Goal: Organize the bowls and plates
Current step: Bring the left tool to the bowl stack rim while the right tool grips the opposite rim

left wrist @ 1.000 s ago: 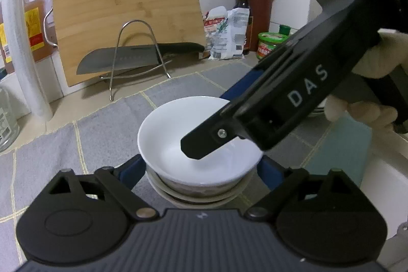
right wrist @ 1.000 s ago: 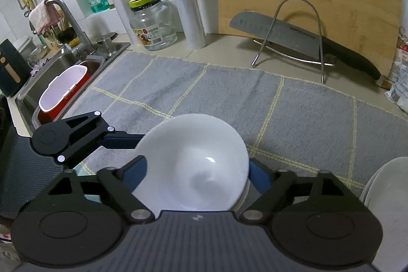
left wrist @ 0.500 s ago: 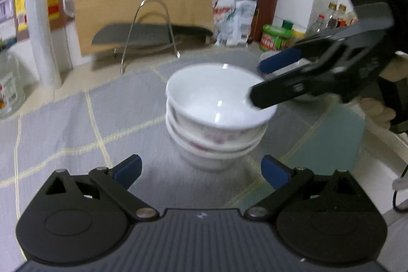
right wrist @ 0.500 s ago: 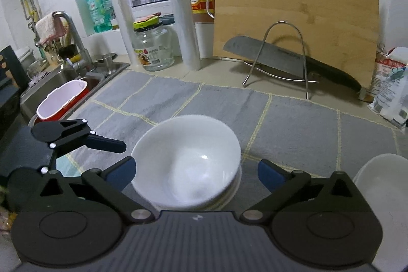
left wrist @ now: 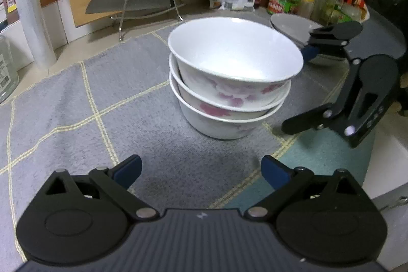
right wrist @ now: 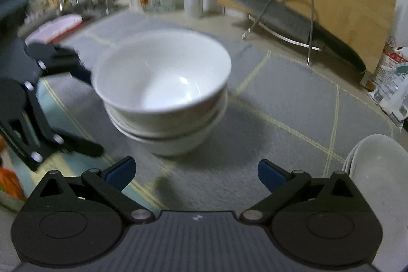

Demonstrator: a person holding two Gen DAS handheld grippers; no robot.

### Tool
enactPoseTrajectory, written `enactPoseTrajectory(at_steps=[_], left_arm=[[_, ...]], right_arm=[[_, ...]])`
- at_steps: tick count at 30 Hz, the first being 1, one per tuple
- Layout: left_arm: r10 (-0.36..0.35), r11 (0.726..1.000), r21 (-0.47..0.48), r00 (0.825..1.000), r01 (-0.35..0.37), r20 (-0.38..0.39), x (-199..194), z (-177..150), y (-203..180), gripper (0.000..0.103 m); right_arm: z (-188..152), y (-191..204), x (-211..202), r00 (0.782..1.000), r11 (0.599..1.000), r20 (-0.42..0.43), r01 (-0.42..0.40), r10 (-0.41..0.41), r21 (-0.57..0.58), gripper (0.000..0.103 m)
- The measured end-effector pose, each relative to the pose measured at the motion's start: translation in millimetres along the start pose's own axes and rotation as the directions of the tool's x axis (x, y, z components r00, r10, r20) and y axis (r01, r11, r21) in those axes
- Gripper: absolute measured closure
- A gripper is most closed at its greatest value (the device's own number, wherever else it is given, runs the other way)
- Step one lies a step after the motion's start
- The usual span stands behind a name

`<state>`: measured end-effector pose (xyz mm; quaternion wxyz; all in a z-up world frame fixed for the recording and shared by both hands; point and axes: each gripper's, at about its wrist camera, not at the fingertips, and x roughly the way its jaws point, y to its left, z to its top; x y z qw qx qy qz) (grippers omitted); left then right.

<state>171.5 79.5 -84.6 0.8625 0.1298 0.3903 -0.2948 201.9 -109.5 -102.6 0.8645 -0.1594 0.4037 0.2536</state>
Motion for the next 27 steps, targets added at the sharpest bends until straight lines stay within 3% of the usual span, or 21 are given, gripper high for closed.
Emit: enactPoseTrajectory(at_steps=[7, 14, 22, 27], left_arm=[[0.022, 1.000, -0.015, 0.999, -0.023, -0.036, 14, 3, -3, 0.004], [0.027, 0.999, 0.032, 0.998, -0.025, -0.056, 19, 9, -6, 0.002], [-0.059, 0.989, 0.136, 0.997, 0.066, -0.056, 27, 18, 5, 0.001], [-0.120, 0.968, 0.215, 0.990, 0.133, -0.072, 34, 27, 10, 0.001]], right_arm=[[-2, -2, 19, 0.999, 0.996, -0.015, -0.053, 0.052, -0.069, 0.000], [1, -12, 24, 0.994, 0.989, -0.004, -0.113, 0.113, -0.094, 0.000], [9, -18, 32, 0.989, 0.980, 0.005, -0.146, 0.148, -0.138, 0.000], [18, -19, 38, 0.986, 0.972, -0.010, -0.166, 0.167, -0.166, 0.000]])
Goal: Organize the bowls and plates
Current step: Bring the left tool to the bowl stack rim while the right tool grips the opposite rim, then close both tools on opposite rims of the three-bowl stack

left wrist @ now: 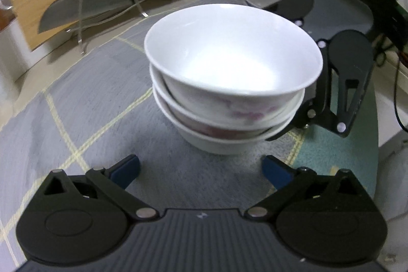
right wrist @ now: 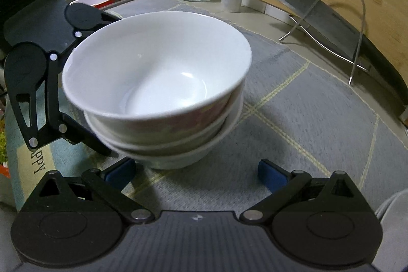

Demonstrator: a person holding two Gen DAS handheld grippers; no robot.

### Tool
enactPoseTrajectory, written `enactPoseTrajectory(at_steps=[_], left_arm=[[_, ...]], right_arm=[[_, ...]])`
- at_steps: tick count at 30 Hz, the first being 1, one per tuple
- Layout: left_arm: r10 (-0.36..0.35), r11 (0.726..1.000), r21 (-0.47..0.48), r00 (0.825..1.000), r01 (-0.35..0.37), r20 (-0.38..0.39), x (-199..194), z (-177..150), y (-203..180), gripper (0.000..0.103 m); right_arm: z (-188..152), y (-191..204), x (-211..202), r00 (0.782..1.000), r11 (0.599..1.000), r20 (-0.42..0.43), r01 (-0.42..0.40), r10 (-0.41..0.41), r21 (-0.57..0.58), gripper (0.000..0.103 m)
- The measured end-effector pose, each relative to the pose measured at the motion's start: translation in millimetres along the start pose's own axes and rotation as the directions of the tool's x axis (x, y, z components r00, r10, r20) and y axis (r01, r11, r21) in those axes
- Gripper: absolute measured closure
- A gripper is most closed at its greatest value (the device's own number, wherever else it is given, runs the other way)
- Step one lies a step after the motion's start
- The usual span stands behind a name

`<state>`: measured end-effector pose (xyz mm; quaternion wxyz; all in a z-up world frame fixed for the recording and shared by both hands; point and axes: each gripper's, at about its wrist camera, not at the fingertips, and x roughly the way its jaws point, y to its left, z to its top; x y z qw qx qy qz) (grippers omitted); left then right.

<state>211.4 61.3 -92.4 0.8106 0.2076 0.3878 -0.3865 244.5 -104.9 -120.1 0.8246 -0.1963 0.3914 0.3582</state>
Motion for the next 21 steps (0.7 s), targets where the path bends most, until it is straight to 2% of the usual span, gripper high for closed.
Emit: enactPoseTrajectory(at_steps=[6, 10, 16, 21], left_arm=[[-0.090, 0.992, 0.092, 0.995, 0.087, 0.029, 1, 5, 8, 0.004], [-0.162, 0.975, 0.163, 0.985, 0.150, 0.064, -4, 10, 15, 0.011], [-0.207, 0.948, 0.256, 0.977, 0.189, 0.045, -5, 16, 15, 0.020], [-0.218, 0.936, 0.285, 0.976, 0.205, 0.017, -3, 21, 14, 0.023]], right_arm=[[9, 5, -3, 1.000, 0.998, -0.005, -0.020, 0.020, -0.066, 0.000], [14, 13, -10, 1.000, 0.995, 0.006, -0.018, 0.019, -0.099, 0.001], [13, 21, -18, 1.000, 0.991, 0.011, -0.024, 0.026, -0.134, 0.017], [12, 18, -22, 0.999, 0.989, 0.005, -0.048, 0.050, -0.143, 0.018]])
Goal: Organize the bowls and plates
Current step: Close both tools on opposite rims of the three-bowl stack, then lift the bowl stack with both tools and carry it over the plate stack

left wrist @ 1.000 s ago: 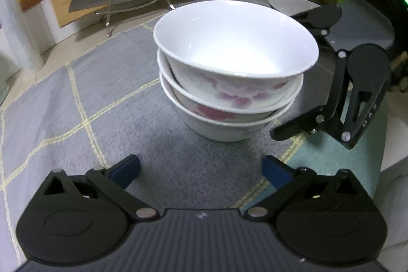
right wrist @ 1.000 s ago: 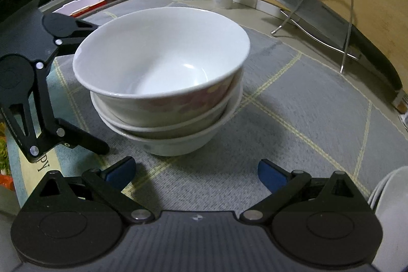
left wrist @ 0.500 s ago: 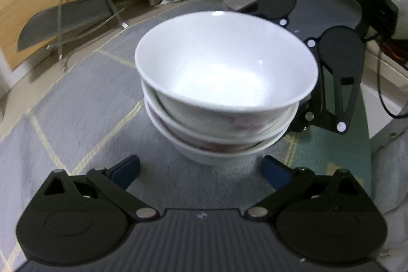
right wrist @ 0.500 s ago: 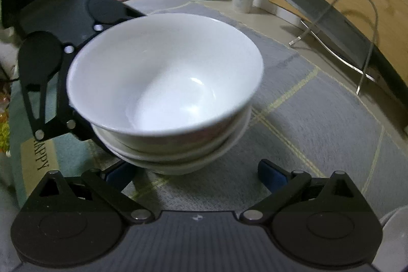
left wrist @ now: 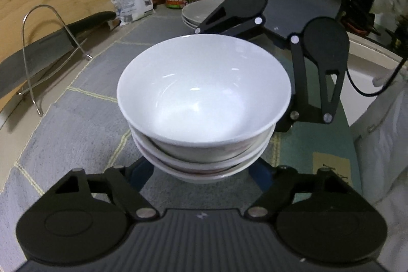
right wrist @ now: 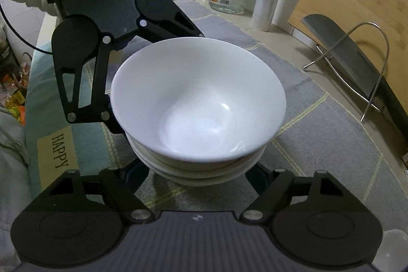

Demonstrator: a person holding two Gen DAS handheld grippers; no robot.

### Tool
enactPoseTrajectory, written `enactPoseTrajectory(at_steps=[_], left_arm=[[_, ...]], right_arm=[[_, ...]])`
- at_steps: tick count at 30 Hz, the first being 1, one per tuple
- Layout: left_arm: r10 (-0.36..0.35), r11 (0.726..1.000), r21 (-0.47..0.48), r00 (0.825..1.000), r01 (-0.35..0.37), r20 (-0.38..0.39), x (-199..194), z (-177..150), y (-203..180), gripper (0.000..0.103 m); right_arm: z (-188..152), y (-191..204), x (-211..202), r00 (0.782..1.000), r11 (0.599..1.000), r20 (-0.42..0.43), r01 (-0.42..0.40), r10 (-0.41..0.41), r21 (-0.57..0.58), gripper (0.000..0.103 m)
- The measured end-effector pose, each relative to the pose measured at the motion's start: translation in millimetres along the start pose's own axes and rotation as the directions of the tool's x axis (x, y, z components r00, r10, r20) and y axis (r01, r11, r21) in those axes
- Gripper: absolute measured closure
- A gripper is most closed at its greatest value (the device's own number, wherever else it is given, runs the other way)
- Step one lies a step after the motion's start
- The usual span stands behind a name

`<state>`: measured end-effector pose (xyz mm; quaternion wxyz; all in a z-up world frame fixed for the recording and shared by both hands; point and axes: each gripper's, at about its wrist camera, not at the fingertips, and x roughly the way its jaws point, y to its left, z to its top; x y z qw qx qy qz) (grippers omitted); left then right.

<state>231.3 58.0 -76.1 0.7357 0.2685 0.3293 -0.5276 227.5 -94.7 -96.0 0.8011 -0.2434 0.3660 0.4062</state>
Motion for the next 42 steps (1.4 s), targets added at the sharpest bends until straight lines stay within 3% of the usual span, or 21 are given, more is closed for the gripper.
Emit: enactPoseTrajectory(at_steps=[10, 28, 42], left_arm=[[-0.007, 1.000, -0.004, 1.000, 0.007, -0.027, 5, 5, 4, 0.021], [0.016, 1.000, 0.006, 0.999, -0.016, -0.027, 3, 8, -1, 0.021], [0.043, 0.999, 0.012, 0.999, -0.043, -0.021, 1, 37, -19, 0.021]], right_arm=[[3, -11, 2, 0.999, 0.999, -0.005, -0.051, 0.051, 0.013, 0.018], [4, -4, -4, 1.000, 1.000, -0.014, -0.019, 0.019, -0.007, 0.018], [-4, -13, -37, 1.000, 0.999, -0.010, -0.011, 0.011, -0.033, 0.018]])
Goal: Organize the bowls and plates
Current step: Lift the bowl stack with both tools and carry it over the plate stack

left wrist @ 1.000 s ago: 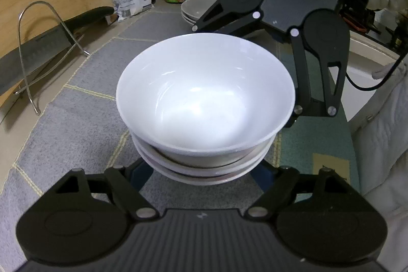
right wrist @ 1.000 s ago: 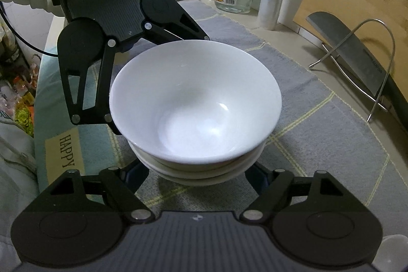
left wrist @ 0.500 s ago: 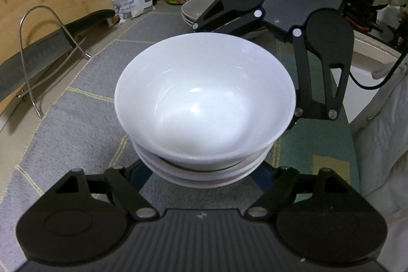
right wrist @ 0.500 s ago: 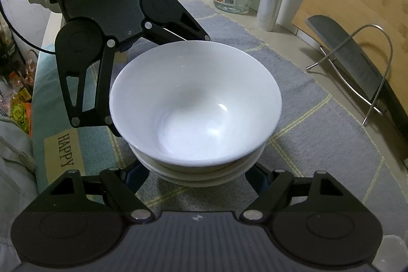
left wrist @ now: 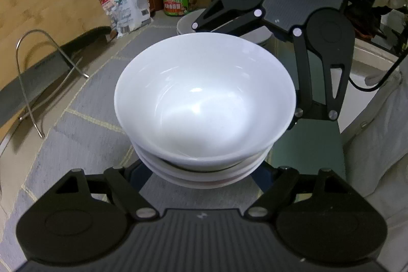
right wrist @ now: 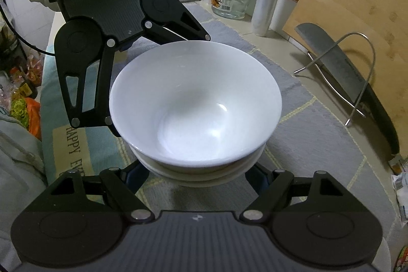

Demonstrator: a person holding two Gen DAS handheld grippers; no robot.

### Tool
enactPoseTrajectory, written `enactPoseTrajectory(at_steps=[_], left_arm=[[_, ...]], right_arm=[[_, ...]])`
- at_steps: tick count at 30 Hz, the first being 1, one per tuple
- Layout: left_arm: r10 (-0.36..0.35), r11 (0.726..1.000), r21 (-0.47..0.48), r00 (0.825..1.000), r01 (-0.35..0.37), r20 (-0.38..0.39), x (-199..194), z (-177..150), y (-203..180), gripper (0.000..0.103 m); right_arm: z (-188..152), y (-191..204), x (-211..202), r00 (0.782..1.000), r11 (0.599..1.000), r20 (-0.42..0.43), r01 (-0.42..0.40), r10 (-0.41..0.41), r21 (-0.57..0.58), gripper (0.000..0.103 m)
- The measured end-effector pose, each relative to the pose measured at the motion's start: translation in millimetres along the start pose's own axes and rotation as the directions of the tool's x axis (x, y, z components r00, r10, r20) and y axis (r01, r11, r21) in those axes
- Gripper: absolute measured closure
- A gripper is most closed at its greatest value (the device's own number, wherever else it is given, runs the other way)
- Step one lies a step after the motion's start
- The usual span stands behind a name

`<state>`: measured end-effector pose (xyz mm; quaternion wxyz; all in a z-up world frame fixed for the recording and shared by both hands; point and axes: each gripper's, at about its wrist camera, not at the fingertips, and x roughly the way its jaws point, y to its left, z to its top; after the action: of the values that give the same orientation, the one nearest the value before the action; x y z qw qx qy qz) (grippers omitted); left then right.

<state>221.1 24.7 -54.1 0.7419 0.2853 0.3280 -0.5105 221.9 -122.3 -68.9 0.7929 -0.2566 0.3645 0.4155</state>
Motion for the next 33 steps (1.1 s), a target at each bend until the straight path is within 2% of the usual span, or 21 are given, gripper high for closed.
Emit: enactPoseTrajectory(at_steps=[10, 19, 33], left_arm=[[0.029, 1.000, -0.001, 1.000, -0.029, 0.002, 9, 32, -21, 0.021], [0.045, 0.999, 0.017, 0.999, -0.045, 0.024, 26, 63, -35, 0.021], [0.025, 0.996, 0.089, 0.997, -0.031, 0.068, 67, 105, -39, 0.021]], right_arm=[[-19, -18, -31, 1.000, 1.000, 0.005, -0.014, 0.014, -0.011, 0.018], [-42, -38, -59, 1.000, 1.000, 0.004, 0.005, -0.005, -0.023, 0.018], [-75, -68, -90, 0.995, 0.995, -0.023, 0.097, -0.097, 0.010, 0.018]])
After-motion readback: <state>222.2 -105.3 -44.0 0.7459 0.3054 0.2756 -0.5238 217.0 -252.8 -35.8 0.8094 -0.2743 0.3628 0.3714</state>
